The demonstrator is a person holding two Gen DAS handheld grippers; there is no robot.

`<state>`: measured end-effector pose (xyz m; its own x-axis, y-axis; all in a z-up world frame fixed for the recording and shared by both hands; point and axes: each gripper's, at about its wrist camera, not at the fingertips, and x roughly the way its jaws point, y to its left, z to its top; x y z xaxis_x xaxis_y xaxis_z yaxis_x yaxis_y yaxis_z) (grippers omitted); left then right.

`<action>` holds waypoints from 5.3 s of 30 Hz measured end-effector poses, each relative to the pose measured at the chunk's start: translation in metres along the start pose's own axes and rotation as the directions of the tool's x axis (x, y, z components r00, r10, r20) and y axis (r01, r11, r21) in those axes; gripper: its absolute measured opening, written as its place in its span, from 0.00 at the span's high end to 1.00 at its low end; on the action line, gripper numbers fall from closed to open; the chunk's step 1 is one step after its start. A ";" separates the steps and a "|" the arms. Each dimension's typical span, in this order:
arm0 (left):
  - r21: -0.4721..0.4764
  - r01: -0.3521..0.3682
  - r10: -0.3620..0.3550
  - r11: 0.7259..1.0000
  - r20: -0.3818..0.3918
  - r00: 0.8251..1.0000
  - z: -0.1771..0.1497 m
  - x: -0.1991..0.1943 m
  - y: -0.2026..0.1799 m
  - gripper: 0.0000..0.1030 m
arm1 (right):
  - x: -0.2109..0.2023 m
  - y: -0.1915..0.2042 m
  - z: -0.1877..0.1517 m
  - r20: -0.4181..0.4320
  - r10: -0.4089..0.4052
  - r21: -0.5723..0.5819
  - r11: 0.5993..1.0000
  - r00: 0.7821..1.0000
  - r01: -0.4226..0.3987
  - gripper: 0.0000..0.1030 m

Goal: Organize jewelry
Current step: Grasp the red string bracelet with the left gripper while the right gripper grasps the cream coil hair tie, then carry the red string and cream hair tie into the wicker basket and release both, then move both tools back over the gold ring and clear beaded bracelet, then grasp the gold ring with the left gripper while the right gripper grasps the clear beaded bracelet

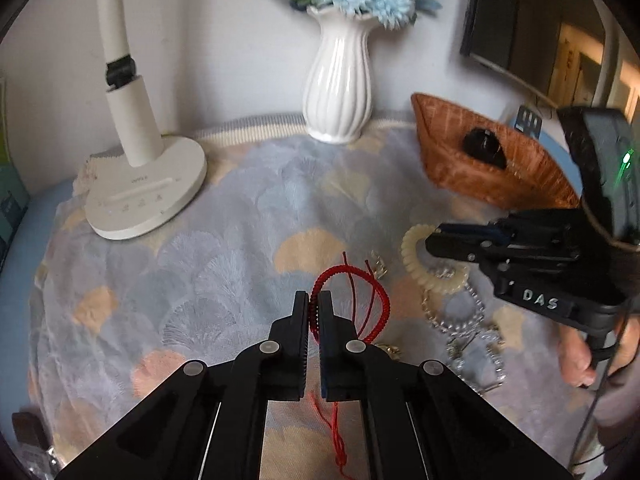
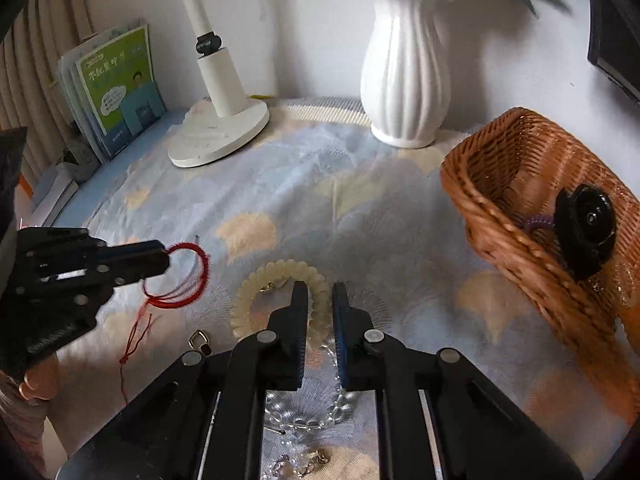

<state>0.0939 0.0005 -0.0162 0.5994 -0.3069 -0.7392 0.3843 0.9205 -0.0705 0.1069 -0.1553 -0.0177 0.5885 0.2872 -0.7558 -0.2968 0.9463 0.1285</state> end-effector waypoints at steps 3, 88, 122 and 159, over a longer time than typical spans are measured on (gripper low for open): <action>0.000 -0.008 0.008 1.000 0.018 1.000 0.002 -0.014 -0.005 0.97 | -0.006 0.000 0.000 0.004 0.009 0.005 1.000 1.000 -0.009 0.86; 0.163 0.251 -0.280 0.954 0.185 0.942 0.098 -0.093 -0.140 0.36 | -0.191 -0.123 -0.051 0.254 -0.188 0.331 0.938 0.949 0.097 0.49; 0.039 0.067 -0.068 0.997 0.037 0.997 -0.050 -0.025 -0.038 0.30 | -0.096 -0.041 -0.086 0.122 -0.271 0.079 0.962 0.955 0.263 0.41; 0.213 0.060 -0.051 0.975 -0.045 0.998 -0.039 0.019 -0.057 0.81 | -0.009 0.012 -0.032 -0.047 -0.052 -0.154 0.987 0.998 0.044 0.91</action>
<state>0.0557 -0.0487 -0.0524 0.5469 -0.3428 -0.7638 0.5602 0.8278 0.0296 0.0739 -0.1516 -0.0298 0.5673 0.2302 -0.7907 -0.3825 0.9240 -0.0054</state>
